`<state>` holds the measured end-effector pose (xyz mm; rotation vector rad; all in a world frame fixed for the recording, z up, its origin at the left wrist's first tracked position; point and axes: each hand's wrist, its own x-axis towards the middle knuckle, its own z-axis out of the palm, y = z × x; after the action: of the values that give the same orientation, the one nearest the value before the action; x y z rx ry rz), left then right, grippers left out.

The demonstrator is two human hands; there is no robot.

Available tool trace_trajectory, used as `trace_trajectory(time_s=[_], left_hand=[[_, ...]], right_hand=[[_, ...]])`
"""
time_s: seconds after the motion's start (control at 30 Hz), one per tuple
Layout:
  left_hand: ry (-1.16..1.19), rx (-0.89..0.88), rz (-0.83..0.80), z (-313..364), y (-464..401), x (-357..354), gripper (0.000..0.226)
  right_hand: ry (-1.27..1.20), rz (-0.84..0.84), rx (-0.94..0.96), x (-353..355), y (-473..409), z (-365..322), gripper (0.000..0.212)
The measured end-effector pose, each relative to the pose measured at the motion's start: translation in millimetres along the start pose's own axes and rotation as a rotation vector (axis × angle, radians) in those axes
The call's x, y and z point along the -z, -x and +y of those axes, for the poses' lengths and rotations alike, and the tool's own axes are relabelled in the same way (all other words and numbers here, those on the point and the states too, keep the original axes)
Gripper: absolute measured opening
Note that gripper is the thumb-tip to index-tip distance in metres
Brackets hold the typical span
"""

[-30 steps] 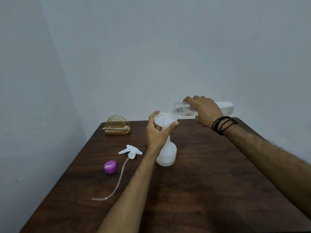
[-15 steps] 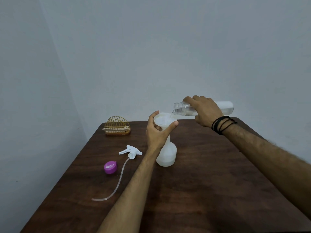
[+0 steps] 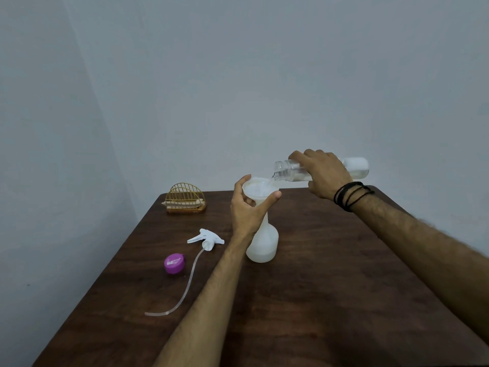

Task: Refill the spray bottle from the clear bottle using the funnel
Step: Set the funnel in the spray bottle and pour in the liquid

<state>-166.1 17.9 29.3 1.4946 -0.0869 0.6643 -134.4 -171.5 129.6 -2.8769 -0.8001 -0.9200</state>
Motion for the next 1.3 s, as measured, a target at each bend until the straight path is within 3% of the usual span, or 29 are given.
trace_trajectory(time_s=[1.3], left_hand=[[-0.028,-0.002,0.008,-2.2,-1.0,0.1,0.087]], right_hand=[[0.038,-0.006,0.003,-1.1,-3.3,0.7,0.062]])
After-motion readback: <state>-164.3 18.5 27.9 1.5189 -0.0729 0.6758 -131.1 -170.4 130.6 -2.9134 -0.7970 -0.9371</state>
